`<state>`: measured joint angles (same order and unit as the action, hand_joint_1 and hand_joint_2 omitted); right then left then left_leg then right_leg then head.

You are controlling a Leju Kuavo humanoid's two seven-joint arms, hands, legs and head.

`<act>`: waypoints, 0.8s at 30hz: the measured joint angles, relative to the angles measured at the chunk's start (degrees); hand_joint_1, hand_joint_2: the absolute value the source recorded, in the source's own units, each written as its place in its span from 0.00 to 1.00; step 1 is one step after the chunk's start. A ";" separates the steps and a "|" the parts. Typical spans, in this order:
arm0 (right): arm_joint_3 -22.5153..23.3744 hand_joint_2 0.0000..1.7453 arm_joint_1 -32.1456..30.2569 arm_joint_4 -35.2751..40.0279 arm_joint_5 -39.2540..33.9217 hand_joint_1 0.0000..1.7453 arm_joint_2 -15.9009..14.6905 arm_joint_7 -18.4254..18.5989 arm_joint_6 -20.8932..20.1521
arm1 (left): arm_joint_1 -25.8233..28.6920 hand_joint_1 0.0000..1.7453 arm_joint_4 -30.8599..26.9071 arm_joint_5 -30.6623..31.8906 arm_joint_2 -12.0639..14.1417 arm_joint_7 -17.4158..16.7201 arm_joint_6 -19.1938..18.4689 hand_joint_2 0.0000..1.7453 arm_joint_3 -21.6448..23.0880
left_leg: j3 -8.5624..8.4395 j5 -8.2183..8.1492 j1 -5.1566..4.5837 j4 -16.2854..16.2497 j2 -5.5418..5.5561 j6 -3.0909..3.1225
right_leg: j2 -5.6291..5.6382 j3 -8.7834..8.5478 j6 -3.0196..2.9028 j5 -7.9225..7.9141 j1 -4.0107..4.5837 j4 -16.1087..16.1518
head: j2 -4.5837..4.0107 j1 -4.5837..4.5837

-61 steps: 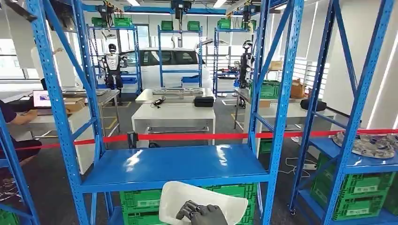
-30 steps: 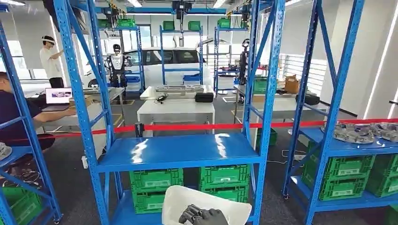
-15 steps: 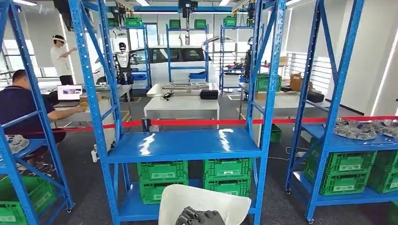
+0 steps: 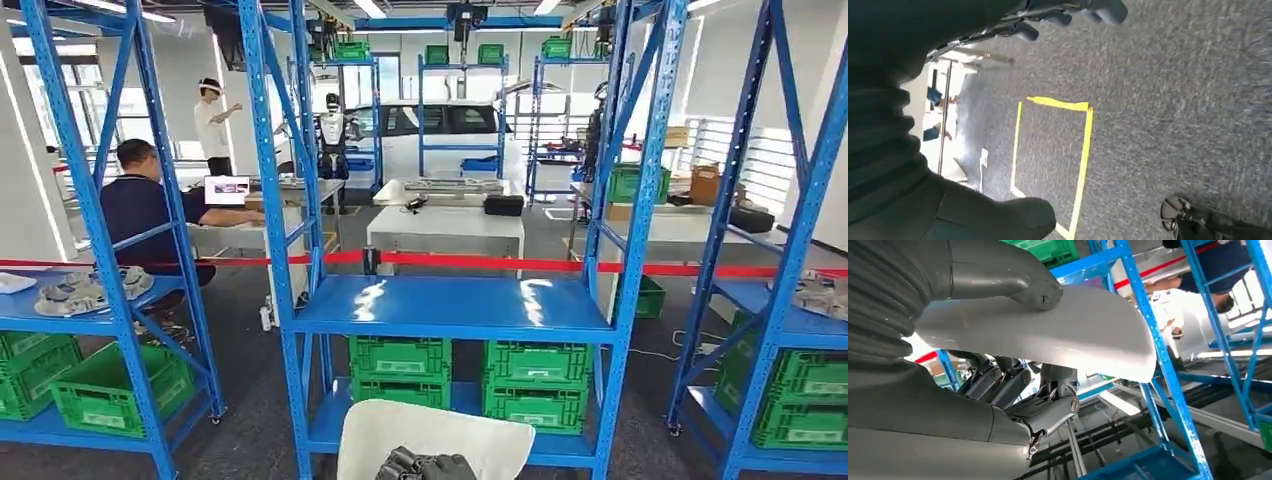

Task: Take the parts from the cabinet and place them on the table.

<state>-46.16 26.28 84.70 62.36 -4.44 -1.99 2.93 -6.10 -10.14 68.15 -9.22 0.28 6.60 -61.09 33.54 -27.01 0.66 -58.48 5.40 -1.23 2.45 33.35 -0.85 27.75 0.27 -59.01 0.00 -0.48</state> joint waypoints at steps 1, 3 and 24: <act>0.00 1.00 0.03 0.00 0.02 1.00 0.09 -0.09 -0.02 | 0.09 0.00 0.00 0.00 0.02 -0.11 0.04 1.00 0.00 | 0.65 0.16 -0.23 0.15 0.51 -0.44 | -0.64 -0.12 -0.48 -0.36 -0.25 0.53 | 0.00 -0.11; 0.00 1.00 0.12 0.02 0.07 1.00 0.24 -0.44 -0.22 | 0.12 0.00 0.02 -0.02 0.09 -0.33 0.09 1.00 0.00 | 1.46 -1.87 -0.32 -2.24 -3.20 -0.76 | -2.00 -0.18 -1.34 -0.83 -0.52 1.12 | 0.00 0.11; -0.02 1.00 -0.04 -1.55 -0.77 1.00 -0.04 -3.08 -0.46 | -0.67 0.00 -0.07 0.04 0.72 -1.90 -1.05 1.00 -0.02 | -0.10 0.18 0.05 0.14 -1.86 1.58 | -2.48 7.42 1.53 5.79 -0.58 -15.42 | 0.00 -0.09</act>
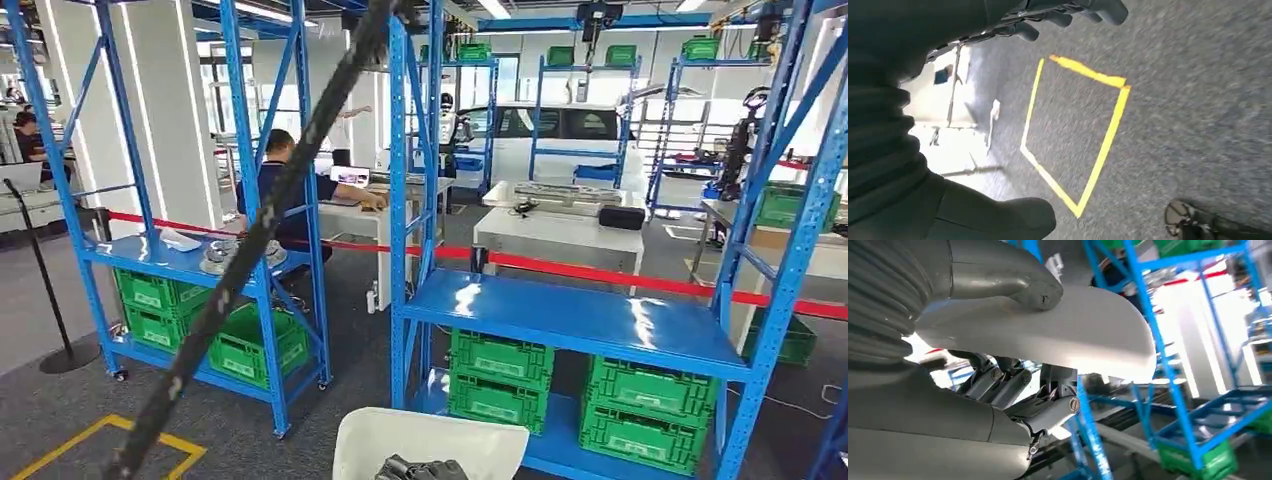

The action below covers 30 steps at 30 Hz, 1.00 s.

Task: Take the parts from the cabinet and place them on the table.

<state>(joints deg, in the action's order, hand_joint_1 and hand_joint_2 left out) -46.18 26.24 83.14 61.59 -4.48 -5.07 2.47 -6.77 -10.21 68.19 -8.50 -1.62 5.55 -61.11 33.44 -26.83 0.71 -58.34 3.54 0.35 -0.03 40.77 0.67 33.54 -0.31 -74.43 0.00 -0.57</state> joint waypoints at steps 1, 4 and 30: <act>-0.02 1.00 0.34 -0.28 -0.53 1.00 0.00 -0.44 0.02 | 0.01 0.00 0.02 -0.06 0.02 0.15 -0.11 1.00 0.00 | 0.09 0.06 0.00 -0.16 0.85 -0.09 | 0.24 -2.53 -0.24 -2.41 -0.01 4.51 | 0.00 0.00; -0.22 1.00 1.77 -1.44 -1.75 1.00 0.02 -1.40 0.22 | -0.23 0.00 0.00 -0.04 0.02 0.46 -0.22 1.00 0.00 | 0.79 0.28 -0.08 -0.64 3.01 -0.84 | 4.78 -7.95 -0.89 -5.27 0.02 15.44 | 0.00 0.20; -1.35 1.00 0.70 -3.34 -2.34 1.00 -0.42 0.70 2.49 | -0.95 0.00 -0.09 2.38 0.72 -0.90 -1.79 1.00 0.39 | 1.20 0.60 0.21 -0.59 -0.18 -0.29 | 0.02 0.19 0.03 2.16 -0.18 -1.79 | 0.00 -0.13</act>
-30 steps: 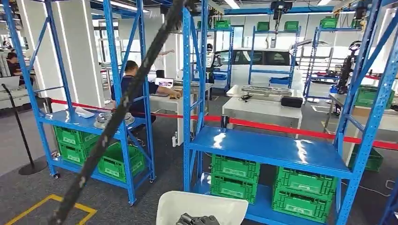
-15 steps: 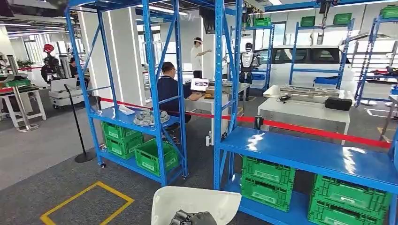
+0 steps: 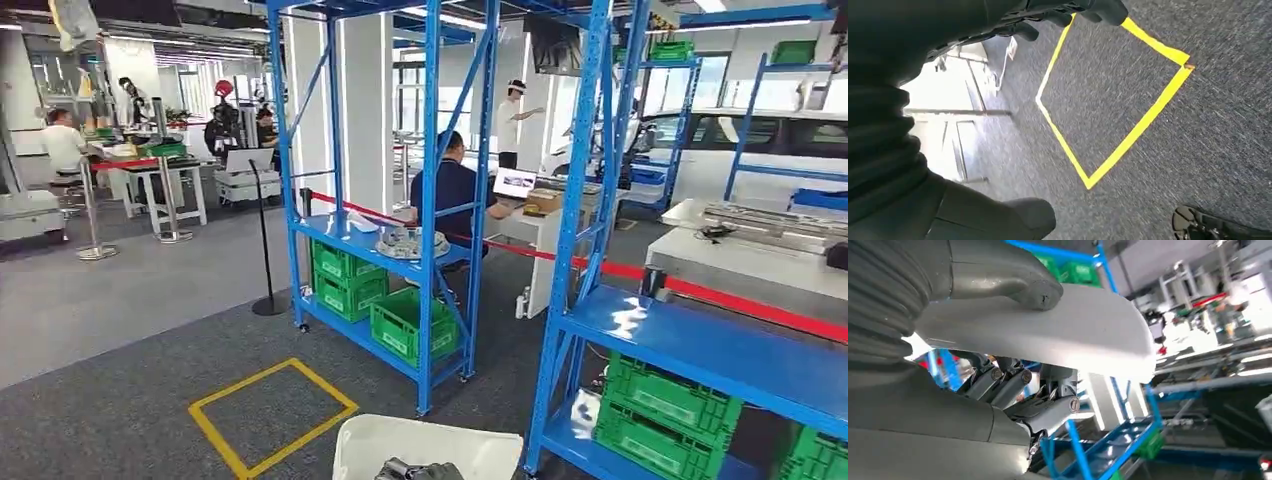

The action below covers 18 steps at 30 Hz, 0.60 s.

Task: Take the parts from the cabinet and place them on the table.

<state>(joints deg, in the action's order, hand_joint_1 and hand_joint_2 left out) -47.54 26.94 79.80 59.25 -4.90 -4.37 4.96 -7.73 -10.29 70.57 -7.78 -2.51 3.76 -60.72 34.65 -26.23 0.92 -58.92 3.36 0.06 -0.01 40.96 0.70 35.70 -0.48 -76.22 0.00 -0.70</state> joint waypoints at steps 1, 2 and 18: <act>0.00 1.00 0.03 0.00 0.07 1.00 0.00 0.13 -0.04 | -0.05 0.00 0.00 -0.63 0.00 0.00 0.02 1.00 -0.04 | -0.03 0.01 -0.06 -0.11 1.01 -0.02 | 0.23 -1.89 -0.43 -2.68 0.14 4.06 | 0.00 0.02; 0.00 1.00 0.08 0.00 0.09 1.00 0.00 0.22 -0.07 | -0.09 0.00 0.00 -1.03 0.00 -0.02 0.07 1.00 -0.07 | -0.11 0.04 -0.09 -0.17 1.85 -0.08 | 0.81 -4.27 -0.85 -5.27 0.23 8.99 | 0.00 0.00; -0.24 1.00 1.96 -0.57 0.61 1.00 2.84 0.66 -1.79 | 0.08 0.00 0.02 -2.93 -0.17 0.79 1.88 1.00 -0.42 | 0.88 -0.53 0.47 -3.01 -5.37 -3.91 | -5.58 -8.29 -2.53 -8.09 0.19 18.12 | 0.00 0.31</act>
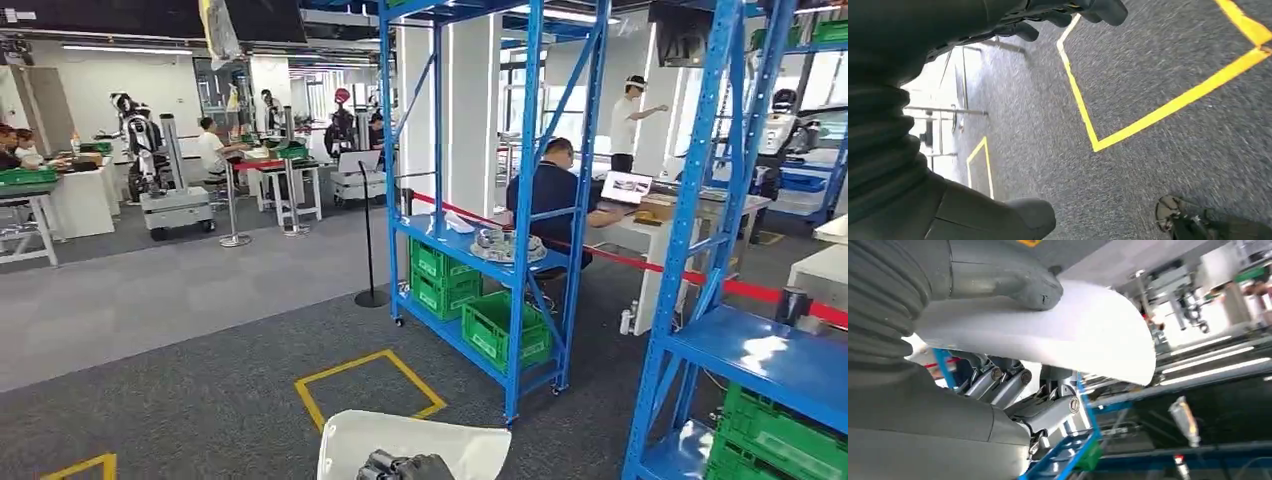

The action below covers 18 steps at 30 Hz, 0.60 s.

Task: Take the parts from the cabinet and place them on the table.

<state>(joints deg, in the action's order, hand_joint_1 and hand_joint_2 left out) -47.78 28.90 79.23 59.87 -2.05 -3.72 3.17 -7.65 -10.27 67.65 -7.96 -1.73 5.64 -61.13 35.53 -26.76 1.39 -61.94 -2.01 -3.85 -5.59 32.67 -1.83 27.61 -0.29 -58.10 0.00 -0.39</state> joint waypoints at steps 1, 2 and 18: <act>0.00 1.00 0.08 0.02 0.02 1.00 0.17 0.02 0.00 | -0.19 0.00 0.02 0.00 -0.07 0.11 -0.06 1.00 0.00 | -1.47 -0.38 -0.35 3.01 -2.47 0.43 | -0.63 0.15 0.46 0.28 0.31 -0.34 | 0.00 0.04; 0.00 1.00 0.09 0.00 0.11 1.00 0.17 0.11 0.00 | -0.25 0.00 0.02 0.00 -0.13 0.24 -0.20 1.00 0.00 | -1.65 0.30 -0.29 3.37 -1.88 1.28 | -1.15 0.12 0.89 0.59 0.48 -0.66 | 0.02 0.00; -0.15 1.00 -0.66 -0.35 1.75 1.00 0.24 -0.15 0.53 | 0.61 0.00 0.00 0.02 -0.26 0.74 -0.50 1.00 -0.07 | 0.50 2.20 -0.35 3.00 9.37 2.79 | 10.56 -0.57 -0.07 0.85 1.38 -0.55 | 0.02 -0.57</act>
<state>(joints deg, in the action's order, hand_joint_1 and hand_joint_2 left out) -47.93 28.24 78.88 61.62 -1.81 -3.87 3.69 -7.04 -10.27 67.67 -8.22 -0.98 5.14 -61.20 36.03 -24.56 1.04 -58.93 7.36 -1.06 4.96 32.11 -1.90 28.46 1.09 -58.65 0.02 -0.96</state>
